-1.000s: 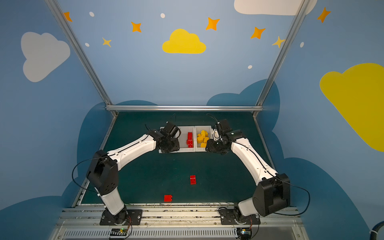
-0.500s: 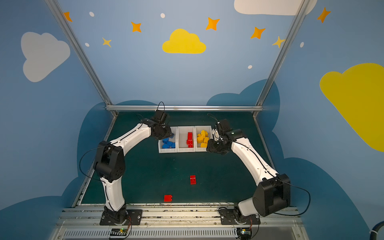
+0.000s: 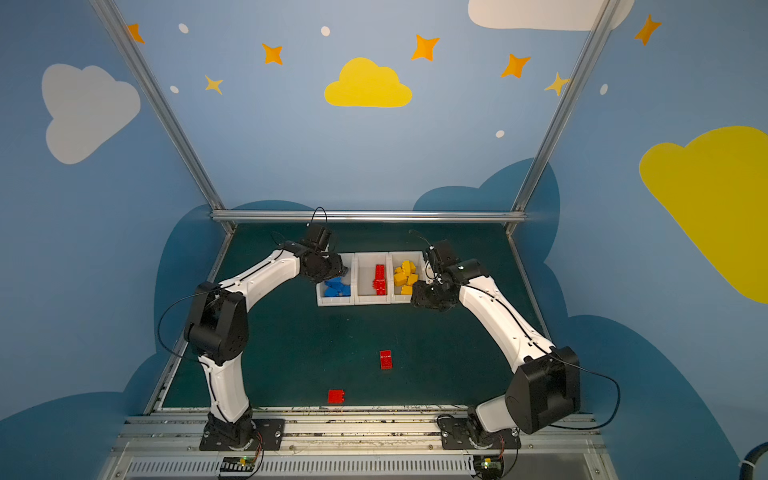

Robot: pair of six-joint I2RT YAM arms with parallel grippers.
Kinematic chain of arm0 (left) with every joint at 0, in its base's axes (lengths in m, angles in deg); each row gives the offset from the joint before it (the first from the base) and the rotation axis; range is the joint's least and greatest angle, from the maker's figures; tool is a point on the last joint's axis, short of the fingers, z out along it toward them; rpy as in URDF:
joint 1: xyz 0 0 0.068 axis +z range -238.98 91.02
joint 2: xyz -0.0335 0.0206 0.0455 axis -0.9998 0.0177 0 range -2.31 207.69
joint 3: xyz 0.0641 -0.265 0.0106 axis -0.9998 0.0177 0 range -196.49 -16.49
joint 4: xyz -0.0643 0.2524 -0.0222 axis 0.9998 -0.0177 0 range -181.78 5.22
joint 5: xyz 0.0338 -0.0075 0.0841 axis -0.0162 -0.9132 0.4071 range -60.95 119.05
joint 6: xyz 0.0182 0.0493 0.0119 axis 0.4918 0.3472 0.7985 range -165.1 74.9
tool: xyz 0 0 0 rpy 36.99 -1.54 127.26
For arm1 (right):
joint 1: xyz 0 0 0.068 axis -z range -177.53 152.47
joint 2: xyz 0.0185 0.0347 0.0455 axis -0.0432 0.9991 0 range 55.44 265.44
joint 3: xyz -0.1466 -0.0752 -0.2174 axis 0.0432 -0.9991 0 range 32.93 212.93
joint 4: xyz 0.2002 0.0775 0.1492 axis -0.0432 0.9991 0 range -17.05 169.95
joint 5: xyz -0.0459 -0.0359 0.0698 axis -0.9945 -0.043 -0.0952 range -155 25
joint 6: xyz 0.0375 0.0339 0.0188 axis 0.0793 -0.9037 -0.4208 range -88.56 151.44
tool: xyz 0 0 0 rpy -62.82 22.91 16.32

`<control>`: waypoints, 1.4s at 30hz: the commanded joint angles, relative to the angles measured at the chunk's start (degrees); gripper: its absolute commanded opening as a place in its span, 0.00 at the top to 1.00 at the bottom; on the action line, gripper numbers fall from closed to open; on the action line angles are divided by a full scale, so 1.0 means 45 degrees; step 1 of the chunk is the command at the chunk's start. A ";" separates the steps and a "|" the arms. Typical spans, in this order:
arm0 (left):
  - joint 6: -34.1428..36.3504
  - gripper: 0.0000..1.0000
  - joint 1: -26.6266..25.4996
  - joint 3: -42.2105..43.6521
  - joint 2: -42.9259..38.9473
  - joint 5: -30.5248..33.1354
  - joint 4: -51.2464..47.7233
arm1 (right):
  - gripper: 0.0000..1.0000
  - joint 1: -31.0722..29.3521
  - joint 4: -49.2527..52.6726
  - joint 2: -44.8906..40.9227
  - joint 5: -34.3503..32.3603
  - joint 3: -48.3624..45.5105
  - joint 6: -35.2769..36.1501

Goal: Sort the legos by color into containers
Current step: 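Carry the blue brick with the left gripper to the blue compartment and release, then grasp the farther red brick with the right gripper while the left gripper withdraws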

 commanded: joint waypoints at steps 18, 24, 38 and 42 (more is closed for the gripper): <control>-0.0718 0.34 0.0421 0.3923 -0.4319 0.0020 0.1546 | 0.40 -0.2917 -0.0792 0.1092 -0.0257 -0.2051 -0.1524; -0.0468 0.33 0.0407 0.4757 -0.5295 -0.0130 0.1327 | 0.40 -0.3366 -0.0959 0.1252 -0.0306 -0.2313 -0.1743; -0.1135 0.33 0.0389 0.7686 -0.7773 0.0142 0.1361 | 0.41 -0.4740 -0.1671 0.2280 -0.0140 -0.2420 -0.2407; -0.1509 0.32 0.0352 0.8422 -0.8337 0.0143 0.1405 | 0.41 -0.5125 -0.1712 0.2727 -0.0140 -0.2294 -0.2478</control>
